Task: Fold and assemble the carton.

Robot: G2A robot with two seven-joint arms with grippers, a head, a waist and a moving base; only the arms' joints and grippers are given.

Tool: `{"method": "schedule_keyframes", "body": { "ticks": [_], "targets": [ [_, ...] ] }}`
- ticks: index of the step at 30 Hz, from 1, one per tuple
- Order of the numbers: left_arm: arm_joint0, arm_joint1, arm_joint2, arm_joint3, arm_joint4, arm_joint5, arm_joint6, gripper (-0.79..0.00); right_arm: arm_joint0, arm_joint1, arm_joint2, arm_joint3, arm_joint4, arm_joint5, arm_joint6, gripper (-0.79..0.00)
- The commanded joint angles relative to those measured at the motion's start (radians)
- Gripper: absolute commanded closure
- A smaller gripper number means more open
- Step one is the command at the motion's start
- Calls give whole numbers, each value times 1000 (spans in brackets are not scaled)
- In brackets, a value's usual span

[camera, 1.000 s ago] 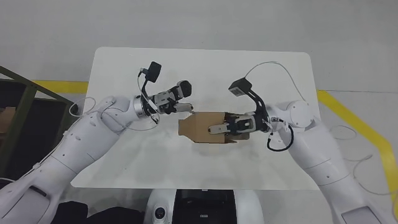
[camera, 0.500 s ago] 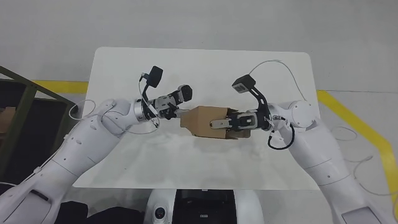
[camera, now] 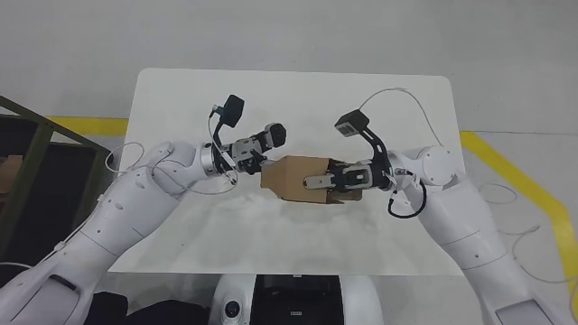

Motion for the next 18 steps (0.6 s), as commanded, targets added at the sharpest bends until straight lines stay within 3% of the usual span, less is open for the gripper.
{"method": "schedule_keyframes", "body": {
  "ticks": [1,6,12,18],
  "targets": [
    [1,-2,-3,-2,3,4,-6,-785,1,0,0,1,0,0,1,0],
    [3,-6,-18,-5,12,11,-16,-785,-2,0,5,15,8,-9,0,0],
    [48,11,-91,-19,-30,-23,-12,-785,-5,7,31,28,-56,-19,-40,0],
    [96,41,-136,-44,-198,-30,-138,-785,-42,21,64,-21,-198,-21,-128,0]
  ]
}}
